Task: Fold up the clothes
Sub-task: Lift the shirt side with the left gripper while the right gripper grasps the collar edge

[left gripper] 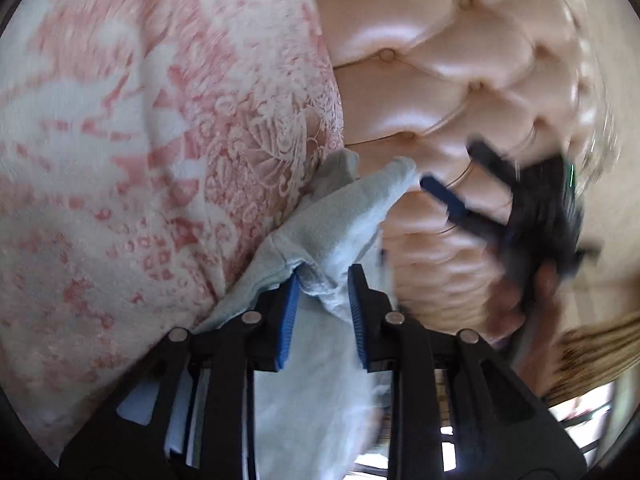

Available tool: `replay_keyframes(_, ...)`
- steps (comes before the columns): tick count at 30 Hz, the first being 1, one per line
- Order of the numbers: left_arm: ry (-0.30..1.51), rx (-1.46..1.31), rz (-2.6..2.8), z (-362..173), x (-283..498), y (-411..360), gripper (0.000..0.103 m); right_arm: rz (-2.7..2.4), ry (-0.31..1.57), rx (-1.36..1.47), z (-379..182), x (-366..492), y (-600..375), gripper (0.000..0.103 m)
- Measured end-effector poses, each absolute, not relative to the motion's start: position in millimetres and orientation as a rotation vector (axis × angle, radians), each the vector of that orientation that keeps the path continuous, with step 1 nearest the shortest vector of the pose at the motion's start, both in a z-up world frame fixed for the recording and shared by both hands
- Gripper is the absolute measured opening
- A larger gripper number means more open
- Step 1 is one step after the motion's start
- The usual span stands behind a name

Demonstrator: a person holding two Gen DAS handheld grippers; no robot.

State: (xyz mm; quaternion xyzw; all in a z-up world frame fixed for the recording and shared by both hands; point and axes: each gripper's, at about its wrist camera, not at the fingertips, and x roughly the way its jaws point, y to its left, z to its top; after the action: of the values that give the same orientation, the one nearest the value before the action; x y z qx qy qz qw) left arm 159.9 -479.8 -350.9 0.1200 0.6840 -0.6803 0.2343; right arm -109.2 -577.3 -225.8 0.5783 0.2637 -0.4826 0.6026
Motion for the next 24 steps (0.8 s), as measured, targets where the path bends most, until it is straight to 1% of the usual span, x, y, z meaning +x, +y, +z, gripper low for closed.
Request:
replay_keyframes(1, 1.822, 0.352, -1.887, -349.3, 157.6, -476.4, 0.018, -1.094, 0.643, 1.366, -228.2, -104.5, -586.9, 0.084)
replay_keyframes(2, 1.767, 0.374, -1.906, -347.6, 155.4, -473.0, 0.013, -1.057, 0.678, 1.400, -232.5, -99.0, -595.9, 0.084)
replay_keyframes(3, 1.711, 0.395, -1.924, -345.9, 153.1, -469.6, 0.011, -1.007, 0.723, 1.430, -237.0, -92.3, -602.7, 0.084)
replay_keyframes(6, 1.565, 0.446, -1.963, -341.3, 147.6, -460.6, 0.010, -0.959, 0.846, 1.465, -247.5, -79.9, -610.3, 0.084)
replay_keyframes(10, 1.420, 0.501, -1.989, -336.4, 139.0, -451.6, 0.010, -0.890, 0.912, 1.508, -258.8, -72.3, -610.8, 0.084)
replay_keyframes(15, 1.299, 0.539, -2.016, -332.2, 133.4, -441.3, 0.010, -0.830, 0.930, 1.537, -265.5, -66.4, -613.8, 0.083)
replay_keyframes(19, 1.205, 0.561, -2.042, -325.9, 127.6, -431.9, 0.010, -0.864, 1.037, 1.546, -277.3, -69.8, -614.8, 0.084)
replay_keyframes(22, 1.161, 0.556, -2.054, -321.5, 125.8, -425.7, 0.010, -0.827, 1.016, 1.567, -282.3, -69.0, -614.4, 0.083)
replay_keyframes(23, 1.157, 0.548, -2.053, -320.4, 126.4, -424.8, 0.010, -0.806, 1.014, 1.560, -282.1, -65.6, -614.3, 0.082)
replay_keyframes(24, 1.165, 0.533, -2.044, -319.4, 128.7, -425.3, 0.010, -0.768, 0.988, 1.559, -280.3, -61.4, -614.2, 0.075)
